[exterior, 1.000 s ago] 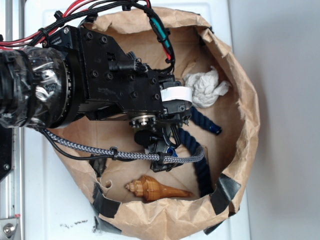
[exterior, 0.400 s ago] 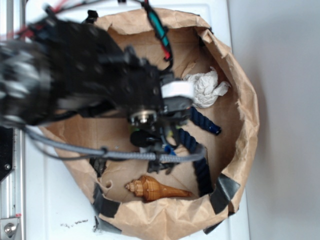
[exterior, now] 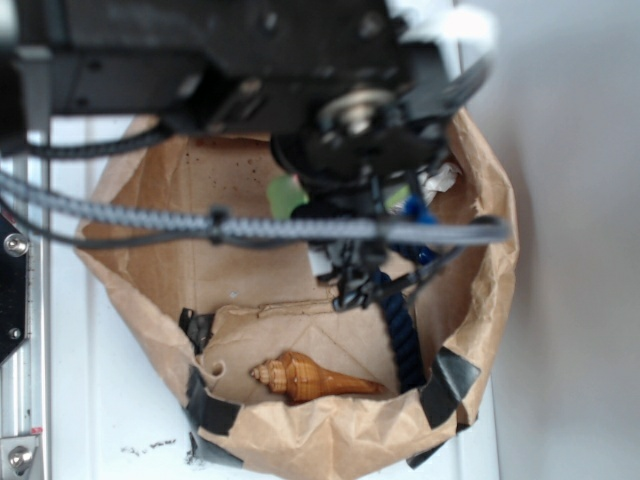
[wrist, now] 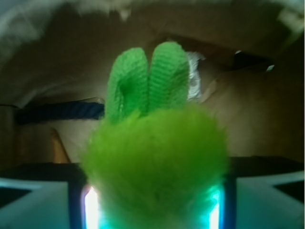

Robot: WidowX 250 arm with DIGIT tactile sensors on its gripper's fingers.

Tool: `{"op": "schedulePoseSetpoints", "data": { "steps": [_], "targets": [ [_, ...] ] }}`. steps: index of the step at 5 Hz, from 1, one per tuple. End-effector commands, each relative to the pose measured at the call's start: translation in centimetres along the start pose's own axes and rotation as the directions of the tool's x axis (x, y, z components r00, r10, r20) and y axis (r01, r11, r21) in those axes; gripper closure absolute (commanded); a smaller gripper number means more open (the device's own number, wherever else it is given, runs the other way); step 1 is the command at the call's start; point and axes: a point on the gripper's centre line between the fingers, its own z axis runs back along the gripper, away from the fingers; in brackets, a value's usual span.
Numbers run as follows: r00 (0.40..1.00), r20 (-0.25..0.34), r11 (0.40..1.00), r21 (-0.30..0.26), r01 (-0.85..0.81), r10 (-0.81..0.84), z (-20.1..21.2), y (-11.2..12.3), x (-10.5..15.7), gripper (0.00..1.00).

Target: Grab the green animal.

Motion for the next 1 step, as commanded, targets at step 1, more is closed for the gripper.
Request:
{"op": "schedulePoseSetpoints", "data": {
  "steps": [1],
  "targets": [
    [0.997,0.044,0.997,0.034,0.067,-0.068,4.45,1.04,-0.78,1.0]
  ]
}}
